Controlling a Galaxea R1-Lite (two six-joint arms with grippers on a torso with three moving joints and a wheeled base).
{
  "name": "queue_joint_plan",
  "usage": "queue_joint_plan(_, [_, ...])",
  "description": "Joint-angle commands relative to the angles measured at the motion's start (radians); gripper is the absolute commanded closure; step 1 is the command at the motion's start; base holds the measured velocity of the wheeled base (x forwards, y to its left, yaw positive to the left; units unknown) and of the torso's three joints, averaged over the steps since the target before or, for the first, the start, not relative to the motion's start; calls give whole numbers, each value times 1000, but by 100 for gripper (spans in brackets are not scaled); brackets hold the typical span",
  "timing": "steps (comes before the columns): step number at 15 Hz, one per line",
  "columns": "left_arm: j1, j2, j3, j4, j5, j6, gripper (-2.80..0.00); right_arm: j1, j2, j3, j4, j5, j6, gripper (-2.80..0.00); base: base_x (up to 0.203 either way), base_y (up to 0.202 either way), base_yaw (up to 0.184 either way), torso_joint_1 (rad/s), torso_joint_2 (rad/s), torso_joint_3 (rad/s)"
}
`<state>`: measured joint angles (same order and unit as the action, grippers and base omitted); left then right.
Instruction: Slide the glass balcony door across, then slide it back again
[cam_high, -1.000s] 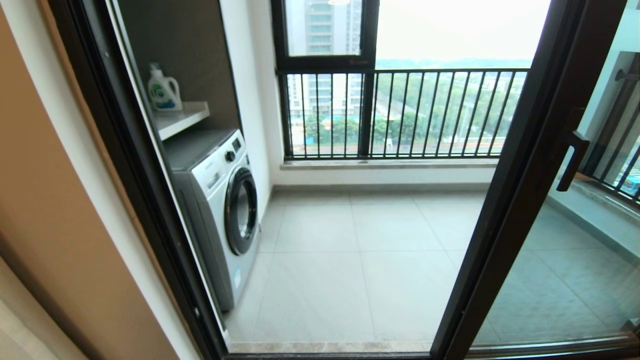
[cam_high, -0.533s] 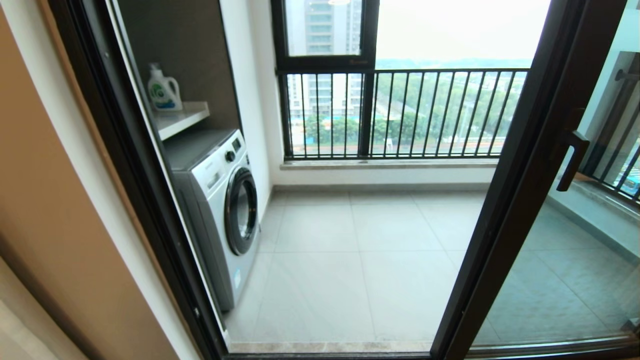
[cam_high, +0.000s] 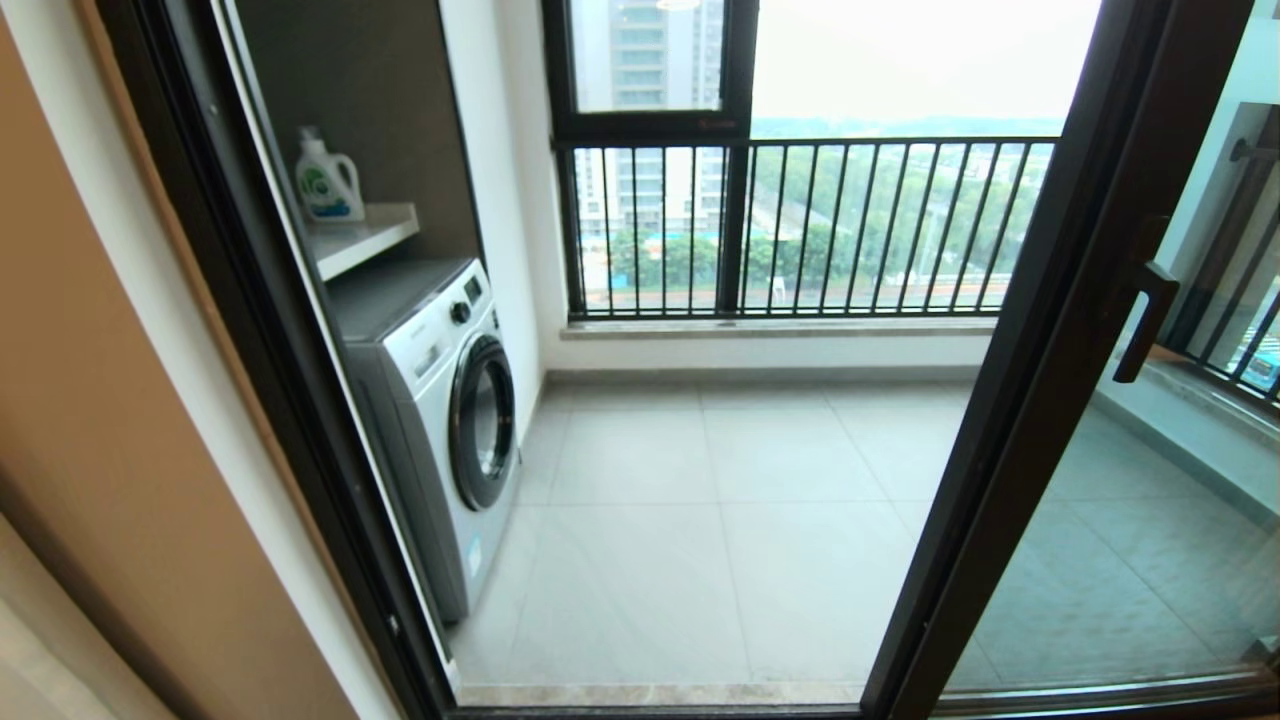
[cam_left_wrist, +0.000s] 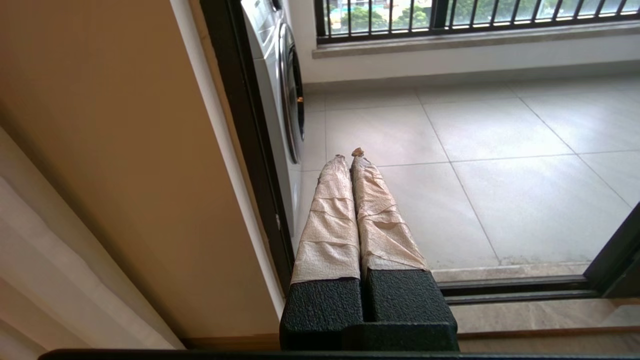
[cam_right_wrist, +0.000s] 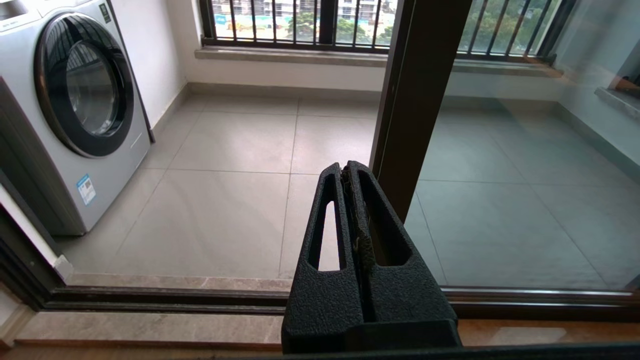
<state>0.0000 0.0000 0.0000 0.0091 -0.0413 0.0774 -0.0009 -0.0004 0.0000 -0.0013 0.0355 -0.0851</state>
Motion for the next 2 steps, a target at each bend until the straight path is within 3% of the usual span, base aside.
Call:
queue_joint_plan(1, [0, 2, 2, 0, 0, 1, 0, -1, -1, 5, -2, 3, -2, 0, 0, 0, 0, 0, 0, 0])
queue_joint_plan(2, [0, 2, 2, 0, 0, 1, 0, -1, -1, 5, -3, 4, -7, 0, 0, 0, 0, 0, 0, 0])
